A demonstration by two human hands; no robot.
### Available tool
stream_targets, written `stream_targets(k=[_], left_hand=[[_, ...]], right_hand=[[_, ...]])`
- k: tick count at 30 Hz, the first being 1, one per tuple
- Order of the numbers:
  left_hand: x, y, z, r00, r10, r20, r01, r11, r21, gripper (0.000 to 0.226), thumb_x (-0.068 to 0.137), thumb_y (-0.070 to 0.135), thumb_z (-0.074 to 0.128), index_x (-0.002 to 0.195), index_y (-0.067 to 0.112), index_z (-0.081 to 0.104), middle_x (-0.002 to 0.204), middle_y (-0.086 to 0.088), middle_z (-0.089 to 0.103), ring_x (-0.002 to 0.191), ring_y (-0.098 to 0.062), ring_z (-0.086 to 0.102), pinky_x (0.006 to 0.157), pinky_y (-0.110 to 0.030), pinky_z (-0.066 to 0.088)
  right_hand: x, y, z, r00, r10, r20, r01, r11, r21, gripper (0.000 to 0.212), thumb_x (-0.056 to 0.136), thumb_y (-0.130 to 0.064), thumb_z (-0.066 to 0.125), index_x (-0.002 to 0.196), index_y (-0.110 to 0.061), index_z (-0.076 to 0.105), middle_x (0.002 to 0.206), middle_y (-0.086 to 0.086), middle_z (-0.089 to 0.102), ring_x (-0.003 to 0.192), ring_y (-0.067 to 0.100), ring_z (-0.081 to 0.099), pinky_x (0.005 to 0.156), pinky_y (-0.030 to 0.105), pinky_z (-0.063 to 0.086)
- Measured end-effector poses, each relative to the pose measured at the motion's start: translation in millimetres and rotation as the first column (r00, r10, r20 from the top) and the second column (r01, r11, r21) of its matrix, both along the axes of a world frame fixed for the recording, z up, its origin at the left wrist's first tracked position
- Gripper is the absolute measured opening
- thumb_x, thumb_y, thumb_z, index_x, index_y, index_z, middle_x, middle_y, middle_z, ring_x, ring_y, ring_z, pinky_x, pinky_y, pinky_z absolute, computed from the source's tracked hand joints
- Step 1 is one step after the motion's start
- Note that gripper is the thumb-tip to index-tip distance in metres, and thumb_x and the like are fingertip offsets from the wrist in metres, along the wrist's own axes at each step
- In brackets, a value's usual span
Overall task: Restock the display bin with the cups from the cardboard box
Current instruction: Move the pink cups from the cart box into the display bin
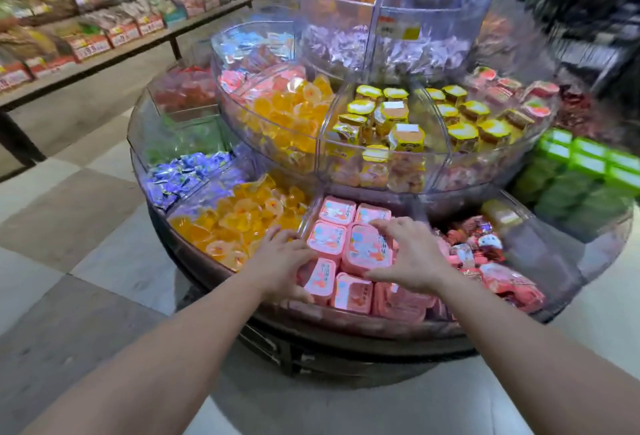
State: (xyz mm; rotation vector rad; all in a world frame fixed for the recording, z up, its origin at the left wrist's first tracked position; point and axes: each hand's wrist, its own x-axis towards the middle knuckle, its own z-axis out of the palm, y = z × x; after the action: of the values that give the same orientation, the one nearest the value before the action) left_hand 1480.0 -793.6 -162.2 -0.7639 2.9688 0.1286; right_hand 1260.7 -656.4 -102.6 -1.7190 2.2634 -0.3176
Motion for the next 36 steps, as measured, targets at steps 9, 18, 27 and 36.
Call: stream_targets(k=[9, 18, 27, 36], left_hand=[[9.0, 14.9, -8.3, 0.951, 0.163, -0.261, -0.128, 0.981, 0.147, 0.080, 0.062, 0.062, 0.073, 0.130, 0.023, 0.055, 0.129, 0.001, 0.055, 0.121, -0.021, 0.045, 0.101, -0.033, 0.031], [15.1, 28.8, -16.6, 0.893, 0.231, -0.386, -0.159, 0.965, 0.210, 0.070, 0.063, 0.049, 0.080, 0.121, 0.012, 0.063, 0.111, -0.005, 0.061, 0.108, -0.027, 0.053, 0.094, -0.035, 0.040], [-5.0, 45.5, -6.6, 0.931, 0.200, -0.305, -0.119, 0.957, 0.265, 0.073, 0.076, 0.047, 0.073, 0.137, 0.018, 0.047, 0.129, 0.000, 0.050, 0.124, -0.018, 0.037, 0.108, -0.028, 0.030], [-9.5, 48.5, -15.7, 0.954, 0.213, -0.210, -0.151, 0.949, 0.277, 0.077, 0.076, 0.052, 0.071, 0.141, 0.022, 0.041, 0.135, 0.002, 0.045, 0.126, -0.017, 0.037, 0.105, -0.028, 0.032]], right_hand=[[26.0, 4.7, -5.6, 0.974, 0.090, -0.207, -0.058, 0.986, 0.155, 0.075, 0.061, -0.052, 0.068, 0.130, -0.033, 0.046, 0.124, -0.004, 0.057, 0.118, 0.026, 0.041, 0.101, 0.043, 0.028], [40.2, -6.5, -14.6, 0.872, 0.180, -0.455, -0.051, 0.958, 0.281, 0.059, 0.071, -0.059, 0.065, 0.116, -0.022, 0.056, 0.120, 0.004, 0.053, 0.118, 0.027, 0.040, 0.108, 0.048, 0.022], [40.3, -8.0, -32.0, 0.881, 0.186, -0.435, -0.039, 0.945, 0.324, 0.067, 0.073, -0.065, 0.064, 0.121, -0.020, 0.055, 0.127, 0.007, 0.052, 0.124, 0.028, 0.040, 0.112, 0.048, 0.019], [31.2, -1.8, -41.1, 0.918, 0.201, -0.341, -0.100, 0.951, 0.292, 0.068, 0.074, -0.073, 0.057, 0.122, -0.025, 0.057, 0.125, 0.002, 0.054, 0.122, 0.024, 0.040, 0.109, 0.046, 0.020]])
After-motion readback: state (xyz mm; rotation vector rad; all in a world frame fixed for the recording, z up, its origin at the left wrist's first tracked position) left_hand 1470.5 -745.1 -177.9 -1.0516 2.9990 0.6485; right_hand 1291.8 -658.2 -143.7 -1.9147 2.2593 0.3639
